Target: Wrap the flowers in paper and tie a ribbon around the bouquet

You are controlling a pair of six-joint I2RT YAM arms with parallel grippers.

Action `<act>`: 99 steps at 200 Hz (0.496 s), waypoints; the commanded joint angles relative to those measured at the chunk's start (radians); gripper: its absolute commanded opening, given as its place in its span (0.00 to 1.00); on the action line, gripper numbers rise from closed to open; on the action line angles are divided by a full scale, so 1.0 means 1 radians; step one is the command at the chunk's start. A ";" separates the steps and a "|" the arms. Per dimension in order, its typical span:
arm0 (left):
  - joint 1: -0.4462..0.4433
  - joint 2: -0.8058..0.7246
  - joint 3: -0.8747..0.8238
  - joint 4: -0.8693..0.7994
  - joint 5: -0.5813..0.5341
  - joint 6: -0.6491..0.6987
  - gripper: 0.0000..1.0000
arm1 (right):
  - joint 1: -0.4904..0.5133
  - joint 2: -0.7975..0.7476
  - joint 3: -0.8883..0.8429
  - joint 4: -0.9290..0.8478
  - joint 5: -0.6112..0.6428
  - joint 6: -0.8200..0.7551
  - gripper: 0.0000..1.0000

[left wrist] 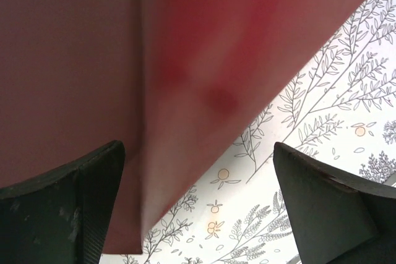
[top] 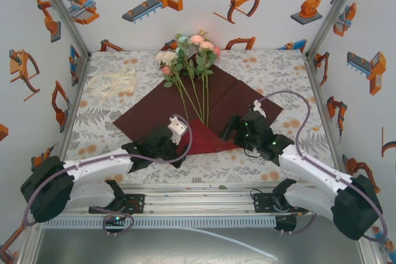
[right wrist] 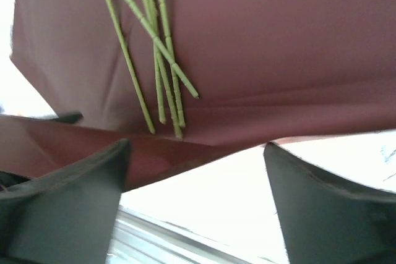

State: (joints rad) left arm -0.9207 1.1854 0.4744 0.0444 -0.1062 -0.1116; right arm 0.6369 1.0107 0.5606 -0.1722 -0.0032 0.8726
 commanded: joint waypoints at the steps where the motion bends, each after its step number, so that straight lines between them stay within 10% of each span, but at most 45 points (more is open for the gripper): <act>1: 0.011 0.012 0.038 0.056 0.016 -0.014 0.95 | -0.016 -0.061 0.031 -0.027 -0.110 -0.434 0.92; 48: 0.049 0.003 0.021 0.081 0.040 -0.049 0.86 | -0.054 0.020 0.083 0.018 -0.468 -0.590 0.92; 99: 0.077 0.003 0.009 0.106 0.100 -0.071 0.47 | -0.122 -0.031 0.104 -0.068 -0.419 -0.540 0.94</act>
State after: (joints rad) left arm -0.8539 1.1954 0.4786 0.1196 -0.0475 -0.1612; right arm 0.5602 1.0393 0.6300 -0.1913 -0.4183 0.3412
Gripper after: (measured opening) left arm 0.544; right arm 0.928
